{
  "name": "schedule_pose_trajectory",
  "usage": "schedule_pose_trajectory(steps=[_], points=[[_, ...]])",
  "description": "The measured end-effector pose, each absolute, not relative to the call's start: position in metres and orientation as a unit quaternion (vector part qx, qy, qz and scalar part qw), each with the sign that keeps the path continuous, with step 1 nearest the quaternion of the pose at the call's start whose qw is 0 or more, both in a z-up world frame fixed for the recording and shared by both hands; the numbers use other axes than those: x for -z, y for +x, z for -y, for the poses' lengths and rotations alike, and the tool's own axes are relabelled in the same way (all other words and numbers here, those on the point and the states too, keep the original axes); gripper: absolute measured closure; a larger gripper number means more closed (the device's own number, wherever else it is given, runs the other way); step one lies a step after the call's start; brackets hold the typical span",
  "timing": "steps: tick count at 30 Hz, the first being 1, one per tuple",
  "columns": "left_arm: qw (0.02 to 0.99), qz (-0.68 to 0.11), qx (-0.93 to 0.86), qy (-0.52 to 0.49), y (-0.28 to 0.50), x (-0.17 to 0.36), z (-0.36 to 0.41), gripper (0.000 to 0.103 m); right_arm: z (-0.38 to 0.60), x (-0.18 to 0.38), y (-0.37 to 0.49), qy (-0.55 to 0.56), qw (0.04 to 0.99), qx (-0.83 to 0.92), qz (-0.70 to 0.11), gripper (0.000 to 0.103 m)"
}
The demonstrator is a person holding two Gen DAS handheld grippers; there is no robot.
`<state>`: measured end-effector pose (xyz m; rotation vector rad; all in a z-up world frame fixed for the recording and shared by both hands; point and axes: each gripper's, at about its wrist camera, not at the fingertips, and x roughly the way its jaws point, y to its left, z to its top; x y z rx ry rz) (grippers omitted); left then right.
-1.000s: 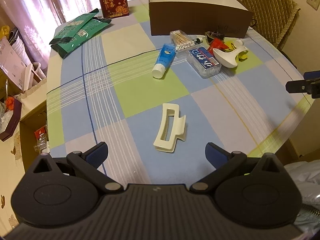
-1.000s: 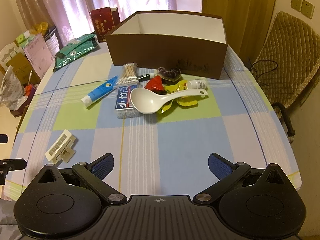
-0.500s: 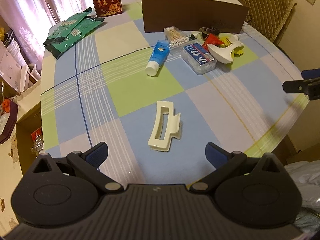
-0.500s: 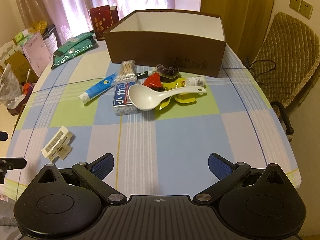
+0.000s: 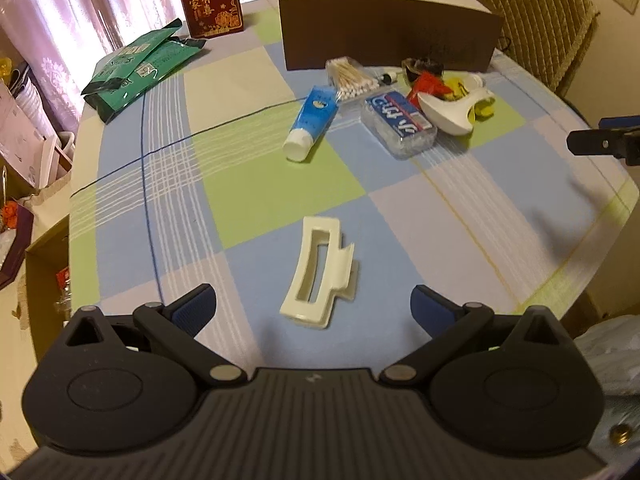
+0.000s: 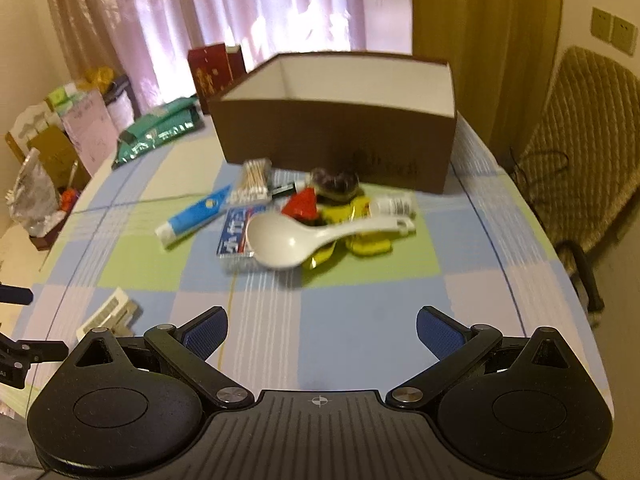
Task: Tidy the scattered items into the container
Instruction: 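Reach left tool toward cream hair clip while right tool reaches toward white spoon, then close left tool on hair clip while right tool grasps the spoon handle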
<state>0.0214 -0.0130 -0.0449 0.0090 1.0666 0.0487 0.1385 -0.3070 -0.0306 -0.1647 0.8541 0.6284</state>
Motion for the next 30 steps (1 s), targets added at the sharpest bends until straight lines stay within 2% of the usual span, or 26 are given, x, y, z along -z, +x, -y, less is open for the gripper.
schedule_pose_trajectory(steps=[3, 10, 15, 17, 19, 26, 28, 30], points=[[0.862, -0.507, -0.024, 0.011, 0.026, 0.051, 0.014, 0.001, 0.308, 0.034, 0.149, -0.093, 0.857, -0.304, -0.405, 0.000], [0.863, -0.505, -0.008, 0.015, 0.036, 0.073, 0.011, 0.014, 0.312, 0.052, 0.174, -0.088, 0.835, -0.316, -0.441, 0.000], [0.862, -0.507, 0.001, 0.001, 0.048, 0.084, 0.003, 0.017, 0.318, 0.058, 0.182, -0.086, 0.831, -0.314, -0.451, 0.000], [0.860, -0.510, 0.006, -0.008, 0.052, 0.089, 0.000, 0.022, 0.322, 0.059, 0.185, -0.085, 0.831, -0.310, -0.454, 0.000], [0.857, -0.516, 0.014, -0.017, 0.056, 0.095, -0.003, 0.033, 0.325, 0.060, 0.188, -0.083, 0.831, -0.307, -0.456, 0.000], [0.852, -0.522, 0.031, -0.033, 0.065, 0.107, -0.005, 0.053, 0.330, 0.066, 0.200, -0.087, 0.827, -0.312, -0.459, 0.000], [0.850, -0.524, 0.034, -0.038, 0.067, 0.109, -0.004, 0.066, 0.328, 0.067, 0.204, -0.095, 0.824, -0.328, -0.452, 0.000], [0.852, -0.521, 0.035, -0.041, 0.067, 0.109, -0.001, 0.066, 0.324, 0.068, 0.208, -0.110, 0.820, -0.350, -0.439, 0.000]])
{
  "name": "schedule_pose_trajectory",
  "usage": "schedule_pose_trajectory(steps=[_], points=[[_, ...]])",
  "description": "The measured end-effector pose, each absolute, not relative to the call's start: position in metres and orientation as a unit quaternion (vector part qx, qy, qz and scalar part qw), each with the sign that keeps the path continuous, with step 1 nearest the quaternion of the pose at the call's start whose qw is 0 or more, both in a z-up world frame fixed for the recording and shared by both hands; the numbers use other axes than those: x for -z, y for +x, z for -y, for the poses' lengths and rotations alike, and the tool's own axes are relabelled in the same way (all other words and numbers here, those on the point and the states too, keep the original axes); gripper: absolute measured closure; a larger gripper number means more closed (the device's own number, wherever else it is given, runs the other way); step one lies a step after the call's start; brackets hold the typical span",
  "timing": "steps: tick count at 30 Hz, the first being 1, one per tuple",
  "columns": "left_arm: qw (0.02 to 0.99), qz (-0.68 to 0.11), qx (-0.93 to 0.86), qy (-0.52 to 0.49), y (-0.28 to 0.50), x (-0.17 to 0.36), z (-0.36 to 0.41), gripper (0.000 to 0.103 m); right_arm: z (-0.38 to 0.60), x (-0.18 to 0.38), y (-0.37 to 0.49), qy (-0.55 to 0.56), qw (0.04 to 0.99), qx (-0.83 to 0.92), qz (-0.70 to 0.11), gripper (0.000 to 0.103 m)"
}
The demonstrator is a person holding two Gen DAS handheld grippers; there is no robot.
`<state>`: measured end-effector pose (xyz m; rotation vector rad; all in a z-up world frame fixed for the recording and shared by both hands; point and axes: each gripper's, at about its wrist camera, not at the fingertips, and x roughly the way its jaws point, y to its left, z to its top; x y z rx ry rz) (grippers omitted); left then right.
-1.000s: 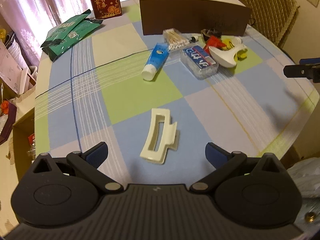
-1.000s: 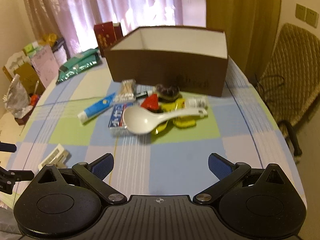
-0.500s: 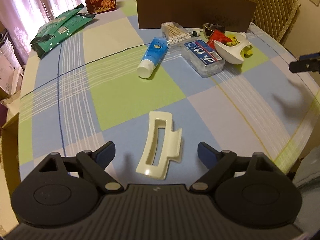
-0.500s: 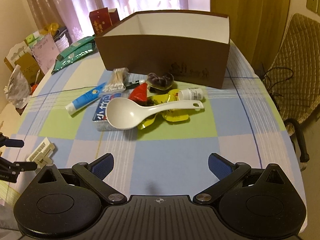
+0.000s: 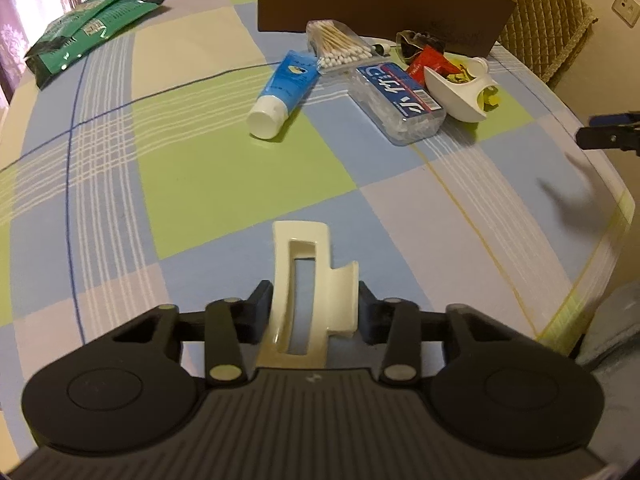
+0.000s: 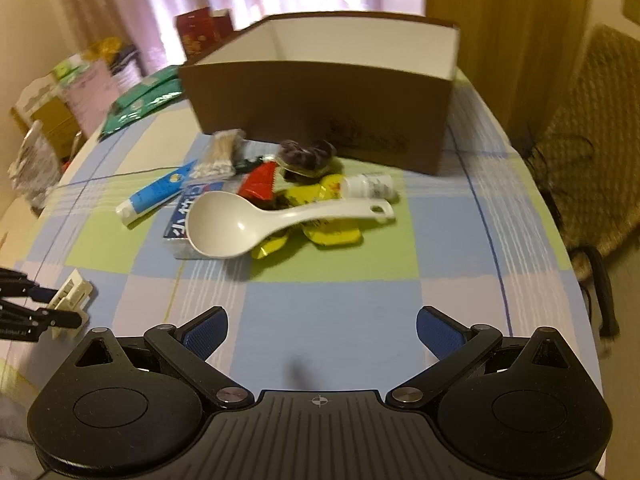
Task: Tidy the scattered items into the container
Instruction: 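Close left tool on hair clip while right tool grasps the spoon handle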
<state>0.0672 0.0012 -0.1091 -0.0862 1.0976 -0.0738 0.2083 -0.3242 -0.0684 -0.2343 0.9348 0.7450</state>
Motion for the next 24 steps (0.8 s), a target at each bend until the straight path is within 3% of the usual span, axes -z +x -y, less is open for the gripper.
schedule_pose_trajectory(steps=[9, 10, 11, 12, 16, 18, 21, 24], points=[[0.856, -0.513, 0.018, -0.058, 0.073, 0.097, 0.003, 0.067, 0.302, 0.077, 0.239, -0.267, 0.784, -0.460, -0.321, 0.001], [0.857, -0.512, 0.015, -0.062, 0.074, 0.096, 0.002, 0.067, 0.300, 0.077, 0.243, -0.285, 0.779, -0.471, -0.300, 0.012], [0.857, -0.511, 0.011, -0.067, 0.074, 0.094, 0.002, 0.067, 0.297, 0.077, 0.246, -0.301, 0.771, -0.482, -0.287, 0.033], [0.857, -0.510, 0.007, -0.071, 0.075, 0.093, 0.002, 0.067, 0.293, 0.080, 0.250, -0.323, 0.762, -0.487, -0.277, 0.037], [0.856, -0.510, -0.008, -0.081, 0.078, 0.089, 0.003, 0.067, 0.290, 0.089, 0.258, -0.368, 0.743, -0.503, -0.245, 0.038], [0.855, -0.512, -0.015, -0.083, 0.078, 0.088, 0.004, 0.067, 0.293, 0.085, 0.275, -0.282, 0.758, -0.498, -0.314, 0.038], [0.855, -0.511, -0.024, -0.090, 0.080, 0.088, 0.006, 0.067, 0.315, 0.087, 0.313, -0.026, 0.767, -0.456, -0.450, 0.038], [0.853, -0.512, -0.028, -0.098, 0.084, 0.087, 0.006, 0.067, 0.343, 0.115, 0.332, 0.190, 0.736, -0.396, -0.515, 0.038]])
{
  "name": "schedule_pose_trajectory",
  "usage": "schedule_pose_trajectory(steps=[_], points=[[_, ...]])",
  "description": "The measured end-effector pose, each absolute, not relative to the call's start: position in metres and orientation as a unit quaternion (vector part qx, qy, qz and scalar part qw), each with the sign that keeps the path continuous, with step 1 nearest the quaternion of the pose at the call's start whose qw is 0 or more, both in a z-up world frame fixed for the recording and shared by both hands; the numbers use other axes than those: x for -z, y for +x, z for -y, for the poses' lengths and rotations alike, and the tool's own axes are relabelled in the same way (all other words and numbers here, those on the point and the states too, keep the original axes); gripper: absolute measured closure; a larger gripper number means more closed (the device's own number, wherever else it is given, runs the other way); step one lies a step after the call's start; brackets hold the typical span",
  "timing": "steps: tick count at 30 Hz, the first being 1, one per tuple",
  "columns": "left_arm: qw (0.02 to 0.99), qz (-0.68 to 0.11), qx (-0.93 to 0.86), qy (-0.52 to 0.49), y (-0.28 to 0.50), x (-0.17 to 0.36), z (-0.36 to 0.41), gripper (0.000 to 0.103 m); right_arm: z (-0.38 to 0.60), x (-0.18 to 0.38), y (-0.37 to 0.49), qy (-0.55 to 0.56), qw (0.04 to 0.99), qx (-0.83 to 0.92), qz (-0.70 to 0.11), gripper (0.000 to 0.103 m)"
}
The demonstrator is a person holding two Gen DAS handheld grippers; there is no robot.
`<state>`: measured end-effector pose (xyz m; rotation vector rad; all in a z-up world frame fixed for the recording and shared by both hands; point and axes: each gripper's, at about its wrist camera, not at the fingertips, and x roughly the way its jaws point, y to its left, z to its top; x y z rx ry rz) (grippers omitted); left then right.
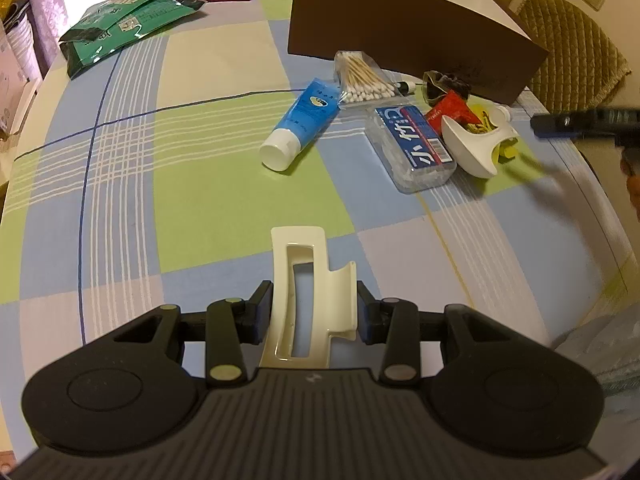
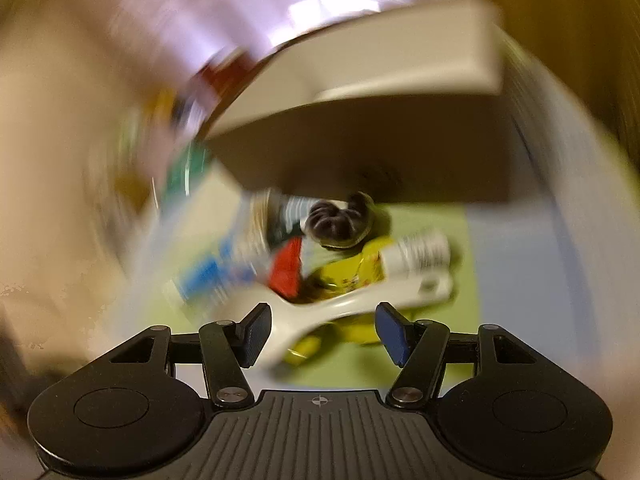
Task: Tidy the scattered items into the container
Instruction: 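Close left tool on hair clip while right tool grasps the spoon handle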
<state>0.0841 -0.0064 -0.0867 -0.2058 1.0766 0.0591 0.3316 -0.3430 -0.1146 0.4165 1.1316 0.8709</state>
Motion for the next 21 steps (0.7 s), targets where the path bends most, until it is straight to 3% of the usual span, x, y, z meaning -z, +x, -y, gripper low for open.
schedule_pose_trajectory(steps=[2, 3, 4, 5, 9, 19, 20, 21], points=[[0.852, -0.513, -0.029, -0.102, 0.087, 0.086, 0.006, 0.067, 0.356, 0.136, 0.337, 0.291, 0.715, -0.351, -0.530, 0.040], [0.851, -0.514, -0.029, -0.103, 0.089, 0.085, 0.006, 0.067, 0.362, 0.149, 0.337, 0.339, 0.700, -0.325, -0.537, 0.055], [0.851, -0.515, -0.030, -0.101, 0.090, 0.084, 0.007, 0.067, 0.367, 0.159, 0.338, 0.376, 0.686, -0.306, -0.543, 0.064], [0.851, -0.515, -0.031, -0.099, 0.092, 0.083, 0.007, 0.067, 0.370, 0.169, 0.338, 0.410, 0.670, -0.289, -0.547, 0.065], [0.851, -0.516, -0.033, -0.095, 0.095, 0.082, 0.006, 0.067, 0.375, 0.193, 0.336, 0.485, 0.639, -0.261, -0.536, 0.065], [0.849, -0.519, -0.027, -0.096, 0.098, 0.083, 0.004, 0.067, 0.364, 0.201, 0.344, 0.528, 0.628, -0.227, -0.526, 0.066], [0.849, -0.520, -0.027, -0.095, 0.098, 0.084, 0.004, 0.067, 0.367, 0.199, 0.342, 0.530, 0.629, -0.225, -0.522, 0.070], [0.849, -0.520, -0.026, -0.094, 0.098, 0.084, 0.003, 0.067, 0.367, 0.199, 0.341, 0.531, 0.632, -0.220, -0.520, 0.088]])
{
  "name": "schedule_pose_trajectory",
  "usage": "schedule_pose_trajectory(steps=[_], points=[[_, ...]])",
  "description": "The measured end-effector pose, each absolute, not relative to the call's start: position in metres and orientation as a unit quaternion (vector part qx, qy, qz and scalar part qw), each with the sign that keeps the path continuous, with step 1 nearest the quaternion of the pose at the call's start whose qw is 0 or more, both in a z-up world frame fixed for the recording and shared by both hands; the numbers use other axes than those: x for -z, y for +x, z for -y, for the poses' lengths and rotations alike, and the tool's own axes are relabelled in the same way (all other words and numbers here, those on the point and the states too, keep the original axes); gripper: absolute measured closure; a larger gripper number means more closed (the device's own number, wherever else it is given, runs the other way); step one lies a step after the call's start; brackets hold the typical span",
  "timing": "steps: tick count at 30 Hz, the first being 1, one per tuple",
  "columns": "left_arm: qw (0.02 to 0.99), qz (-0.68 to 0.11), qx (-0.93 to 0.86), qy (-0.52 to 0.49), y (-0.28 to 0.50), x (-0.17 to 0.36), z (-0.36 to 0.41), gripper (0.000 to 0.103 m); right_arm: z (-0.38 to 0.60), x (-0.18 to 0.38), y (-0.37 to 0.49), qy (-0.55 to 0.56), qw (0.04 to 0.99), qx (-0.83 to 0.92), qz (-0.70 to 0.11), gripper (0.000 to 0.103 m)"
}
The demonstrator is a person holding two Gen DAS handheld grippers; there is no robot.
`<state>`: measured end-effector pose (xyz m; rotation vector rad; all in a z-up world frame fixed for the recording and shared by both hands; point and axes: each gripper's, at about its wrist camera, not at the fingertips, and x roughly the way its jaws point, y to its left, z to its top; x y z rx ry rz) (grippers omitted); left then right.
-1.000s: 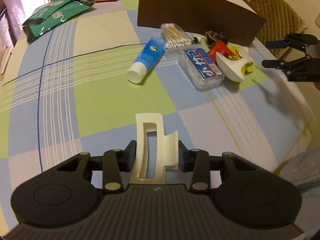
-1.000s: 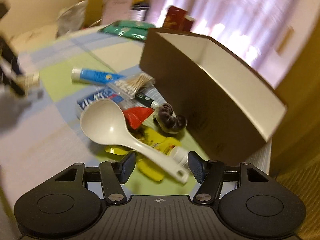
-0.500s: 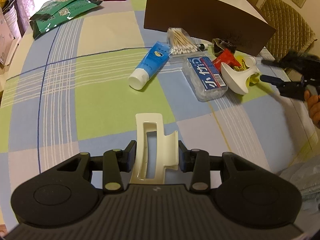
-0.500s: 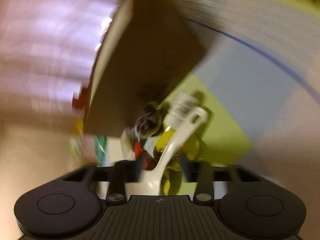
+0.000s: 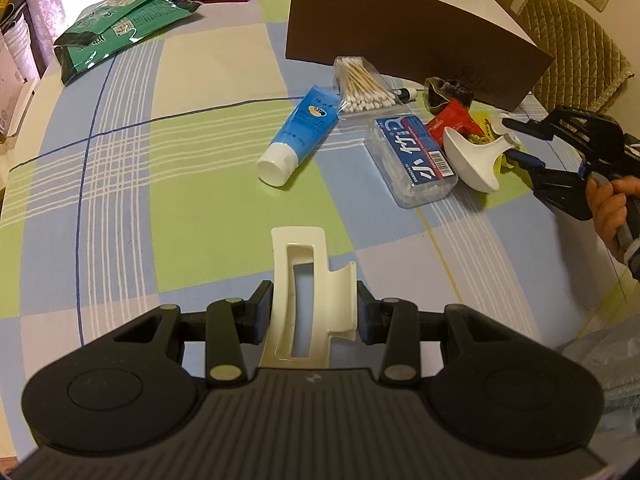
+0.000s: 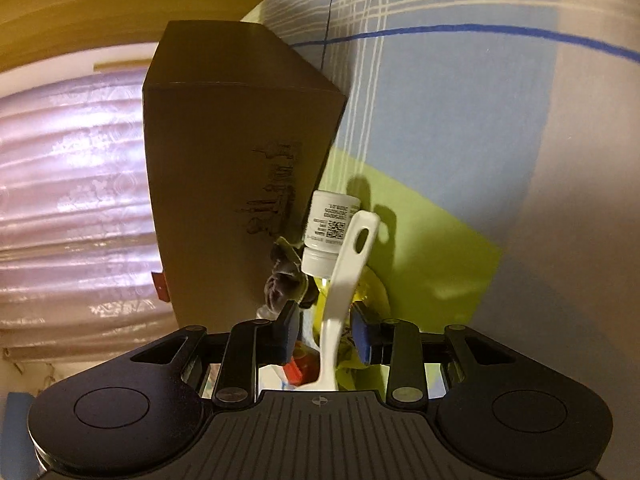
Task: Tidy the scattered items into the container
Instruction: 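Close left tool on hair clip while right tool grasps the spoon handle, then lift and carry clip with left tool while right tool carries spoon over box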
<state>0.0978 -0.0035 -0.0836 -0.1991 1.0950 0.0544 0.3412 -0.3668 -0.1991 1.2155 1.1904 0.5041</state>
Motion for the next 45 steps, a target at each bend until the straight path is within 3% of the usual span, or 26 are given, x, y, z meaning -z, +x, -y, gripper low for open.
schedule_pose_trajectory(steps=[3, 12, 23, 45], points=[[0.850, -0.518, -0.023, -0.092, 0.096, 0.083, 0.002, 0.067, 0.369, 0.203, 0.338, 0.547, 0.626, -0.213, -0.514, 0.096], [0.857, -0.507, -0.009, -0.089, 0.091, 0.078, -0.004, 0.067, 0.394, 0.178, 0.313, 0.574, 0.626, -0.221, -0.478, 0.096], [0.873, -0.479, 0.026, -0.085, 0.112, 0.049, 0.002, 0.067, 0.402, 0.120, 0.305, 0.531, 0.668, -0.275, -0.444, 0.096], [0.927, -0.369, 0.065, 0.001, 0.238, -0.036, 0.036, 0.067, 0.381, 0.026, 0.408, 0.458, 0.720, -0.369, -0.368, 0.096]])
